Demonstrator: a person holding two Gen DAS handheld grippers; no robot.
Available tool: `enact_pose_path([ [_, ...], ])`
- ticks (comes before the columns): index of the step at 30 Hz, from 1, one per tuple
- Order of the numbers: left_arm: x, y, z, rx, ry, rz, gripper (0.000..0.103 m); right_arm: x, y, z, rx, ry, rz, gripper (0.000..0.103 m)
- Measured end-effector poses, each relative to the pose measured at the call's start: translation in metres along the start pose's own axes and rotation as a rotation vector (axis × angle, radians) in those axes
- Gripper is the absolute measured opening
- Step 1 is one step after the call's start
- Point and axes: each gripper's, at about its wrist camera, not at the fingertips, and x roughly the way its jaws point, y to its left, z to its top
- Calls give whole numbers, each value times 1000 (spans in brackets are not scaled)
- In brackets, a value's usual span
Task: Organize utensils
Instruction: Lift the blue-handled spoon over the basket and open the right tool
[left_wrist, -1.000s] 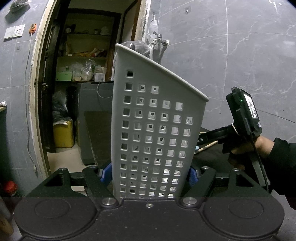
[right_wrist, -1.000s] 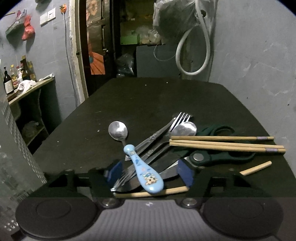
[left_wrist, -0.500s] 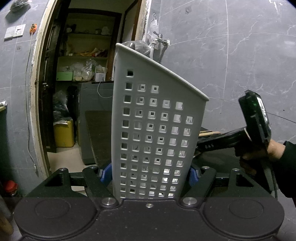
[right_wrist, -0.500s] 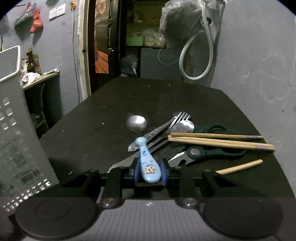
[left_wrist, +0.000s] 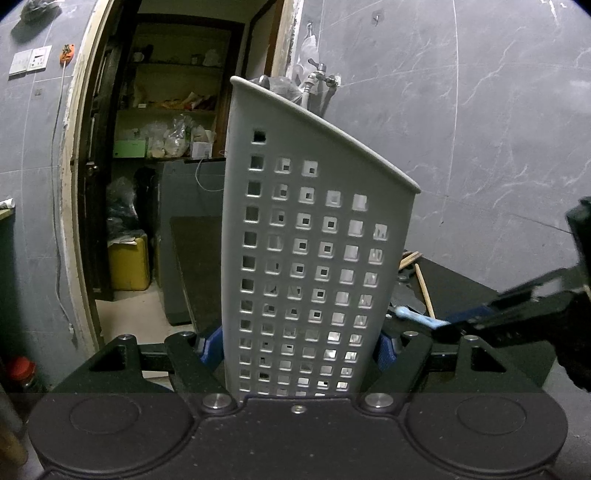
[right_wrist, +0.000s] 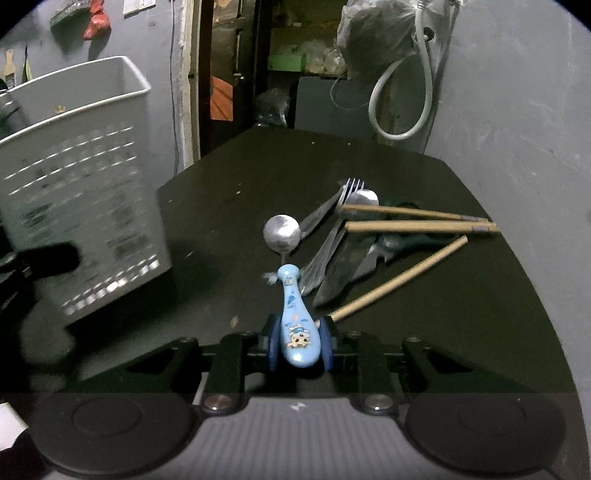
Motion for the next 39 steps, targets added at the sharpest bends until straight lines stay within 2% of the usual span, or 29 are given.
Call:
enact_pose_path([
  [6,1,0,0,-2,0,0,77,-21,16,-14,23,10,50,27],
  [10,1,0,0,-1,1,0,77,-29,28,-20,37,7,104,35],
  [16,1,0,0,-1,1,0,77,-28,41,-17,35,-12,290,37],
  [18,1,0,-1,1,0,1,77,-26,39,-14,44,-22,310,38],
  [19,1,0,-1,1,0,1,77,-25,37,-12,52,-28,302,40],
  [21,1,0,-1,0,1,2,77,-25,27,-7,75,-54,254,52],
  [22,2,0,-2,1,1,3,77,-24,21,-3,92,-72,230,62],
  [23,2,-1,-2,2,1,4,77,-22,13,2,119,-92,207,66],
  [25,2,-1,-2,1,2,4,77,-16,0,11,158,-110,177,70],
  [26,2,-1,-2,2,2,6,77,-12,-6,17,172,-116,163,76],
  [29,3,-2,-1,4,3,8,77,2,-15,31,183,-123,152,85],
  [33,3,-3,-1,5,3,8,77,24,-18,49,107,-103,158,82],
  [37,2,-2,-1,4,3,8,77,44,-13,59,9,-67,143,60],
  [39,2,-2,-1,4,3,7,77,50,-16,61,10,-46,141,56],
])
